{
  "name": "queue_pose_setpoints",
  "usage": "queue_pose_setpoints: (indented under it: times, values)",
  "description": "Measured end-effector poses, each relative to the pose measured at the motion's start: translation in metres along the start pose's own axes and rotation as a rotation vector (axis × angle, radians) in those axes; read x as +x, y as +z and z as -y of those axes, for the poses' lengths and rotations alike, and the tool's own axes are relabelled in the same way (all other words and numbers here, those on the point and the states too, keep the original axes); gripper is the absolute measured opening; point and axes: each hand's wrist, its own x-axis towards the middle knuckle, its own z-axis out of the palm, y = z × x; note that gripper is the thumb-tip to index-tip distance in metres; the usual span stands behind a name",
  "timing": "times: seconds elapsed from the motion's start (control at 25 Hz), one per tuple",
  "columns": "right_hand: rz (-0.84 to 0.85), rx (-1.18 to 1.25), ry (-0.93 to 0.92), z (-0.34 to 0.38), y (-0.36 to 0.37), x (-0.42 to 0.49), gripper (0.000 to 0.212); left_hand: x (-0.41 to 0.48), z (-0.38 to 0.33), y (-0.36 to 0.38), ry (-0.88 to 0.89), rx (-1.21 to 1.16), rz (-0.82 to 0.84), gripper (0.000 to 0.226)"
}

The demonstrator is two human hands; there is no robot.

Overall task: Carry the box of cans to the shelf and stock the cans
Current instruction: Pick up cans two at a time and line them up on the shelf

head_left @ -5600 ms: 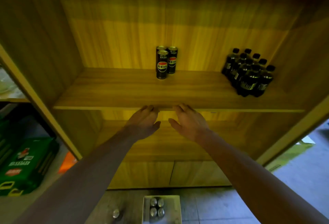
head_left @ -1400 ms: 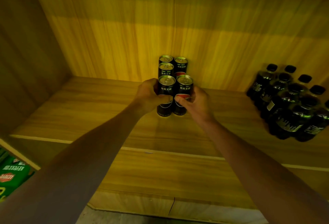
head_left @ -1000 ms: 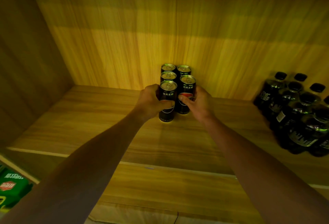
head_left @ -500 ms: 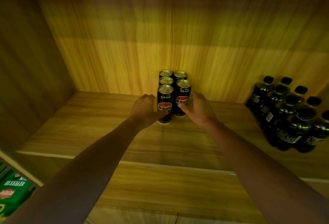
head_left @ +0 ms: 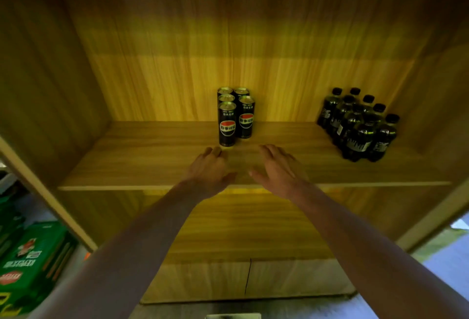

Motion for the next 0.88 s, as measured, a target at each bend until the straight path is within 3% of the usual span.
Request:
queue_pose_setpoints:
  times: [0.24, 0.52, 0.68, 0.88]
  values:
    - [-0.023, -0.021, 0.023, 0.02, 0.018, -0.058, 0.071, -0.048, -0.004, 0.037, 0.057, 0.035, -0.006, 0.061]
    - [-0.044, 0.032, -0.057, 0.034, 0.107, -0.113, 0.062, -0.082, -0.007, 0.143, -0.012, -0.051, 0.094, 0.056]
    - [0.077, 0.083, -0.04, 0.031, 0.231, -0.144, 0.062, -0.113, 0.003, 0.264, -0.104, -0.122, 0.242, 0.054]
    - [0.28, 0.123, -0.033, 0.038, 0.467, -0.225, 0.055, -0.185, 0.03, 0.501, -0.198, -0.19, 0.4, 0.055]
